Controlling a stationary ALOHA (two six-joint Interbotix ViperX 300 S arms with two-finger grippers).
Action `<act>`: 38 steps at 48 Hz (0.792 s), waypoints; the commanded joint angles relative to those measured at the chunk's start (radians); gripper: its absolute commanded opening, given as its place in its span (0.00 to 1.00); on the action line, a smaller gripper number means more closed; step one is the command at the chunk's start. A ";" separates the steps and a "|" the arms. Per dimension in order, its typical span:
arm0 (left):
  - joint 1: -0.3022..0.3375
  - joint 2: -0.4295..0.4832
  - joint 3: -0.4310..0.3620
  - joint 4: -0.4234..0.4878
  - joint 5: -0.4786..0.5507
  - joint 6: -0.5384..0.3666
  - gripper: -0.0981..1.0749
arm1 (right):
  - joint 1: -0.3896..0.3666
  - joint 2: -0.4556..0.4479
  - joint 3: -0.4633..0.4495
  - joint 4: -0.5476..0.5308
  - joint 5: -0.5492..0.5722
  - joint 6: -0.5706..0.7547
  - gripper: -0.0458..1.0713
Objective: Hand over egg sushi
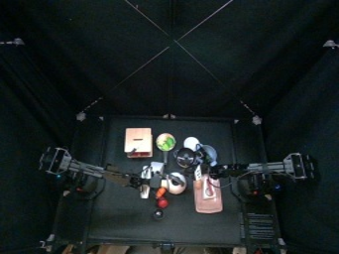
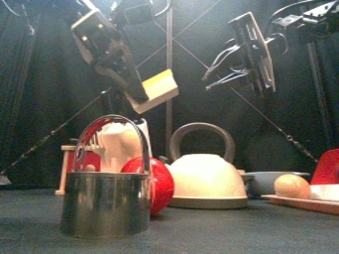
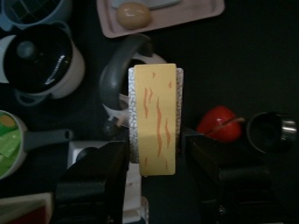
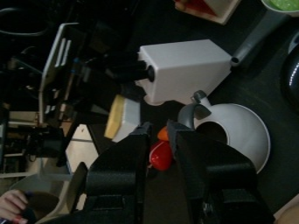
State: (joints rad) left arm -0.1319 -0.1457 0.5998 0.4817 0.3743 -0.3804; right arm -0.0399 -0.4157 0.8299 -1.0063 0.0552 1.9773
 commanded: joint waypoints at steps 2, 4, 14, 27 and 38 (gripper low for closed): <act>0.011 -0.005 -0.028 0.034 -0.005 0.000 0.58 | 0.000 -0.026 -0.020 0.011 -0.008 -0.002 0.64; 0.011 -0.008 -0.028 0.040 0.000 0.000 0.58 | 0.000 -0.028 -0.021 0.015 -0.006 -0.002 0.65; 0.011 -0.018 -0.061 0.041 0.006 -0.003 0.58 | 0.026 -0.011 -0.038 0.029 -0.006 -0.002 0.65; -0.058 -0.037 -0.092 -0.021 0.087 -0.006 0.58 | 0.040 -0.008 -0.046 0.049 -0.008 0.000 0.65; -0.072 -0.041 -0.123 -0.026 0.109 -0.032 0.58 | 0.060 -0.011 -0.054 0.080 -0.011 0.000 0.76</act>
State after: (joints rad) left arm -0.2071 -0.1703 0.5108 0.4541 0.4801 -0.4050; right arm 0.0138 -0.4157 0.7992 -0.9388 0.0491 1.9788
